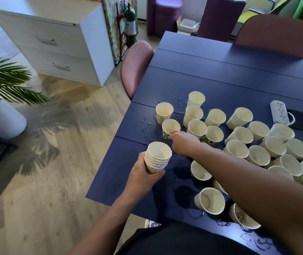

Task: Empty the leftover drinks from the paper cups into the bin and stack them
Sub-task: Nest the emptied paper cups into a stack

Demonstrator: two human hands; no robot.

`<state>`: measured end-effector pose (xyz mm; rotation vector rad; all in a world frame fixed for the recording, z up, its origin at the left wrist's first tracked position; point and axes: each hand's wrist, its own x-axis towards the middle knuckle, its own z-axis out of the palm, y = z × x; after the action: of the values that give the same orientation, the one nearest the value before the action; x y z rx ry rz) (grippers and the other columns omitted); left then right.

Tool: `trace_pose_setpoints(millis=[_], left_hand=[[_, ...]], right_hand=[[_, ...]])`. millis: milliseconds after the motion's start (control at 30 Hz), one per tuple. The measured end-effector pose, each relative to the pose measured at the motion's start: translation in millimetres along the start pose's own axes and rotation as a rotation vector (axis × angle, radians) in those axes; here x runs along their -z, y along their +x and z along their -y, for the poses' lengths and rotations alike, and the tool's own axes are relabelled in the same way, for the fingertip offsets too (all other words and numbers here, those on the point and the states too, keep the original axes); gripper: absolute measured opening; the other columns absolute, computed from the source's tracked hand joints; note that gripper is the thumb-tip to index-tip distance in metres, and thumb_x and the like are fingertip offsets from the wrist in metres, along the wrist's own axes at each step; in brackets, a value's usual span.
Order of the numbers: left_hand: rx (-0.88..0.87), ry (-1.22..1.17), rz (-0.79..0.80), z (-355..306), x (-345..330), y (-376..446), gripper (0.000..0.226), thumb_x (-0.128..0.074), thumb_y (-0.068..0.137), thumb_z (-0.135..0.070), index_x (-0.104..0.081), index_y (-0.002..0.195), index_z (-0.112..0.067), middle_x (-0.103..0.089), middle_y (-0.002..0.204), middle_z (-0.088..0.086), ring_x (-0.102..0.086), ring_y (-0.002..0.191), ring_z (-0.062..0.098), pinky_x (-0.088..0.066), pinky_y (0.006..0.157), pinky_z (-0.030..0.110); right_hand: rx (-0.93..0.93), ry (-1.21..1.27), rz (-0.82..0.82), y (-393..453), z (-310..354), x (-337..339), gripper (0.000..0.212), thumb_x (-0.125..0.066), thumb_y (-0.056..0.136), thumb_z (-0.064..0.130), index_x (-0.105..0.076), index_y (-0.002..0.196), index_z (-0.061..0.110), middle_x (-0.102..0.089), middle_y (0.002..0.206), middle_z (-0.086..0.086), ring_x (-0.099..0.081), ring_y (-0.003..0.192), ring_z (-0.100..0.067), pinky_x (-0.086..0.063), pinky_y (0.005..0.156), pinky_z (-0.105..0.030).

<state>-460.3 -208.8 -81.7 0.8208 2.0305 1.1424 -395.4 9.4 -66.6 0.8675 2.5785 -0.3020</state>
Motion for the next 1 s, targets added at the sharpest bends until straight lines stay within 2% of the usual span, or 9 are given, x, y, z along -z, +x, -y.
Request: trace_pose_setpoints(millis=[133, 267, 333, 433, 533, 633, 700, 900, 1000], left_hand=[[0.025, -0.003, -0.014, 5.7, 3.0, -1.7, 0.062, -0.085, 0.076, -0.03, -0.045, 0.123, -0.041, -0.06, 0.112, -0.025, -0.057, 0.105, -0.005, -0.054, 0.088, 0.033], [0.043, -0.015, 0.005, 8.7, 2.2, -1.4, 0.062, -0.085, 0.075, -0.032, -0.047, 0.123, -0.041, -0.06, 0.111, -0.023, -0.059, 0.104, 0.002, -0.058, 0.088, 0.042], [0.047, -0.014, 0.014, 8.1, 0.7, -0.3, 0.061, -0.085, 0.075, -0.031, -0.047, 0.123, -0.041, -0.061, 0.11, -0.022, -0.06, 0.102, 0.003, -0.058, 0.087, 0.041], [0.043, 0.004, 0.035, 6.3, -1.4, 3.1, 0.06, -0.085, 0.076, -0.031, -0.047, 0.122, -0.041, -0.061, 0.109, -0.021, -0.06, 0.102, 0.004, -0.057, 0.085, 0.035], [0.062, 0.011, 0.048, 1.8, -2.0, 10.2, 0.057, -0.084, 0.077, -0.031, -0.048, 0.12, -0.038, -0.062, 0.107, -0.019, -0.061, 0.099, 0.005, -0.057, 0.084, 0.036], [0.087, -0.026, 0.03, -5.2, -4.0, 19.7, 0.051, -0.084, 0.076, -0.031, -0.052, 0.115, -0.038, -0.067, 0.099, -0.014, -0.067, 0.086, 0.012, -0.061, 0.078, 0.045], [0.077, -0.046, 0.024, -11.6, -7.2, 24.9, 0.049, -0.085, 0.076, -0.027, -0.053, 0.112, -0.036, -0.068, 0.095, -0.012, -0.067, 0.077, 0.011, -0.061, 0.072, 0.046], [-0.021, -0.004, 0.032, -27.4, -15.5, 35.6, 0.06, -0.088, 0.073, -0.024, -0.051, 0.119, -0.035, -0.066, 0.102, -0.014, -0.064, 0.09, 0.004, -0.052, 0.074, 0.028], [-0.012, -0.001, 0.033, -28.5, -17.5, 36.7, 0.061, -0.088, 0.073, -0.026, -0.05, 0.12, -0.036, -0.067, 0.102, -0.013, -0.065, 0.091, 0.01, -0.054, 0.075, 0.032]], right_hand=[[-0.012, 0.065, -0.124, -2.1, -1.5, -4.5, 0.039, -0.06, 0.091, 0.009, -0.065, 0.127, 0.023, -0.067, 0.124, -0.003, -0.066, 0.101, -0.028, -0.06, 0.077, -0.043], [0.017, 0.248, -0.321, -28.3, 5.5, 21.3, 0.028, -0.052, 0.096, 0.017, -0.073, 0.111, 0.03, -0.072, 0.111, -0.003, -0.066, 0.09, -0.025, -0.057, 0.073, -0.038], [0.051, 0.31, -0.425, -44.3, 11.7, 37.4, 0.021, -0.056, 0.097, 0.018, -0.068, 0.112, 0.025, -0.074, 0.107, -0.005, -0.067, 0.087, -0.024, -0.055, 0.067, -0.037], [0.102, 0.382, -0.627, -70.2, 19.0, 59.0, 0.029, -0.063, 0.096, 0.023, -0.059, 0.124, 0.022, -0.074, 0.108, -0.003, -0.071, 0.088, -0.022, -0.058, 0.063, -0.038], [0.173, 0.424, -0.734, -90.4, 22.1, 66.5, 0.028, -0.068, 0.092, 0.024, -0.065, 0.121, 0.023, -0.076, 0.1, 0.0, -0.071, 0.079, -0.015, -0.06, 0.062, -0.038], [0.217, 0.39, -0.697, -104.0, 25.5, 60.9, 0.025, -0.066, 0.093, 0.027, -0.068, 0.118, 0.025, -0.076, 0.099, 0.001, -0.069, 0.079, -0.016, -0.059, 0.064, -0.039], [0.218, 0.38, -0.665, -109.1, 25.5, 54.4, 0.025, -0.063, 0.096, 0.03, -0.068, 0.12, 0.026, -0.075, 0.104, 0.0, -0.069, 0.083, -0.018, -0.059, 0.068, -0.04], [0.235, 0.431, -0.545, -115.6, 21.9, 29.5, 0.026, -0.061, 0.091, 0.024, -0.073, 0.114, 0.025, -0.073, 0.092, -0.01, -0.065, 0.079, -0.028, -0.053, 0.069, -0.037], [0.191, 0.526, -0.511, -117.5, 16.1, 30.7, 0.024, -0.061, 0.095, 0.031, -0.073, 0.115, 0.026, -0.071, 0.086, 0.003, -0.059, 0.075, -0.016, -0.05, 0.069, -0.035]])
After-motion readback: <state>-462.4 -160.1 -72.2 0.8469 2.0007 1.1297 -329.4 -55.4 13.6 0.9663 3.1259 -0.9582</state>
